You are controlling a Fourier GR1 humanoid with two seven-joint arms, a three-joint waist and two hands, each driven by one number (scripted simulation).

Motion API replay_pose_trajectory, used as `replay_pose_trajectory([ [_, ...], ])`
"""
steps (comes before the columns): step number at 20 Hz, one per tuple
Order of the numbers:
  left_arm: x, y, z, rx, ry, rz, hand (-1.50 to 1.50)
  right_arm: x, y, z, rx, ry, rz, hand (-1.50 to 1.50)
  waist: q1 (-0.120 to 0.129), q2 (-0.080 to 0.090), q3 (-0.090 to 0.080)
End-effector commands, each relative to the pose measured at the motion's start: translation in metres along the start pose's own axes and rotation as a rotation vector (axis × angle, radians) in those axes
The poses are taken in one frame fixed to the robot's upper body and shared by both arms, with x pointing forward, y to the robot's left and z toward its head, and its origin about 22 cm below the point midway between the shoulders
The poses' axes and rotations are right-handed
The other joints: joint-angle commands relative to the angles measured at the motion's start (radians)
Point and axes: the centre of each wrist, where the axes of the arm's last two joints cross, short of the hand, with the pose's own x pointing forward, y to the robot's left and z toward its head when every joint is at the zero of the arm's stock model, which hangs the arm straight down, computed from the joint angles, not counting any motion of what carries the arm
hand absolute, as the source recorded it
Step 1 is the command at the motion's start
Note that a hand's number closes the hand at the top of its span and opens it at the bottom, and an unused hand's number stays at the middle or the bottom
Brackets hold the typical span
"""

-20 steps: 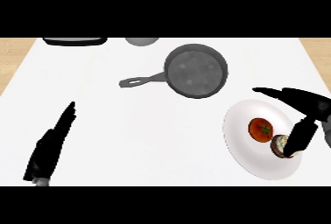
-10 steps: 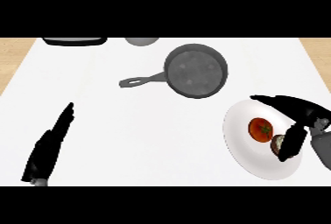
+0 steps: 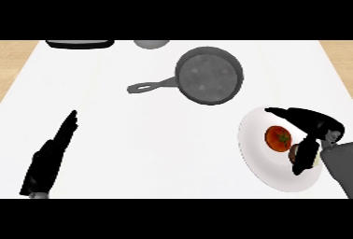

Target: Pick the tomato from the plate and place it in the pan

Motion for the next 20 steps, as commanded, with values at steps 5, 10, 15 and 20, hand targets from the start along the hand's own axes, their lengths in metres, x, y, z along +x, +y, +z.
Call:
replay_pose_trajectory([
  [5, 0.009, -0.016, 0.001, 0.008, 0.004, -0.003, 0.0, -0.004, 0.021, -0.007, -0.008, 0.005, 0.009, -1.5, -0.002, -0.001, 0.0],
  [10, 0.001, 0.009, -0.005, -0.005, -0.001, -0.008, 0.0, 0.001, 0.014, -0.04, 0.003, 0.02, 0.004, -1.5, 0.004, 0.001, 0.0],
  [15, -0.009, -0.017, -0.017, -0.02, -0.006, 0.003, 0.0, -0.013, 0.041, -0.04, -0.038, -0.052, -0.034, 1.5, -0.003, 0.001, 0.0],
  [20, -0.008, 0.012, 0.023, 0.001, 0.004, -0.005, 0.0, -0.012, 0.039, -0.041, -0.031, -0.076, -0.118, 1.5, 0.003, -0.001, 0.0],
])
